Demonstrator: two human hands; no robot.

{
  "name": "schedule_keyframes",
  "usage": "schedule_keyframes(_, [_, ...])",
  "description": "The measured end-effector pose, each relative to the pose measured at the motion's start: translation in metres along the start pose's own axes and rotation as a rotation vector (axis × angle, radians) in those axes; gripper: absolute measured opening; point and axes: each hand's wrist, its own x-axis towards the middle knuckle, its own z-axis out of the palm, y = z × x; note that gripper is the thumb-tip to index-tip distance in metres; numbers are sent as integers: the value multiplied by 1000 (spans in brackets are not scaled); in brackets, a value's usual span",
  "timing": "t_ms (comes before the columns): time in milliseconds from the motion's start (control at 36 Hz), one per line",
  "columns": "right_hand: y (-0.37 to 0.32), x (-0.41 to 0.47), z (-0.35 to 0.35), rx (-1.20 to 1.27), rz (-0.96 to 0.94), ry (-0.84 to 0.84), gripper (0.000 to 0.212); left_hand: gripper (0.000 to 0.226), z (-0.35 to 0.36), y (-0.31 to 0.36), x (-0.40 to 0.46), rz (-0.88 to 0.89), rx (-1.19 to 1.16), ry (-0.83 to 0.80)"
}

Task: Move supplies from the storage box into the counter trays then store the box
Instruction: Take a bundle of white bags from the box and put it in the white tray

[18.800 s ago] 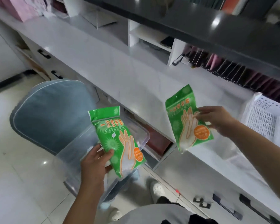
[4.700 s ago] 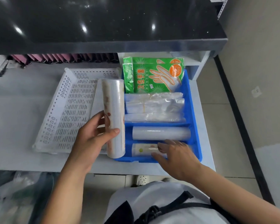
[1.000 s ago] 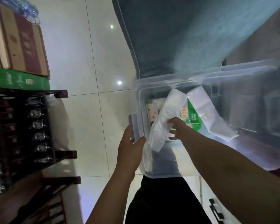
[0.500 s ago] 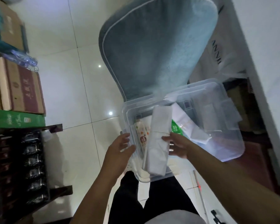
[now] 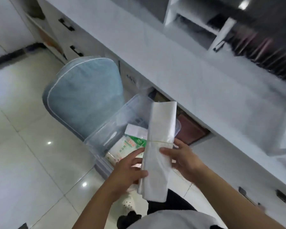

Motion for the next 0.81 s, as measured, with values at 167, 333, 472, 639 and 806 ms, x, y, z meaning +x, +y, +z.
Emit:
schedule_keyframes(167, [-20,-75,-52,38,-198,35,44,69,51,29,9,102,44,-164])
schedule_keyframes(333, [-37,-124,-107,-18,-355,8,62,69,106,68,16,176,126,-305])
schedule_keyframes(472, [-42,-139,-152,10,-421,169,61,64,164,91,22,224,222,-355])
schedule_keyframes(639, [-52,-148,-234,76,-453,236,58,63,251,118,48,239,302,-431])
schedule_keyframes(806, [-64,-158,-342,291,-492,267,65,50,351,147,96,213,370,-566])
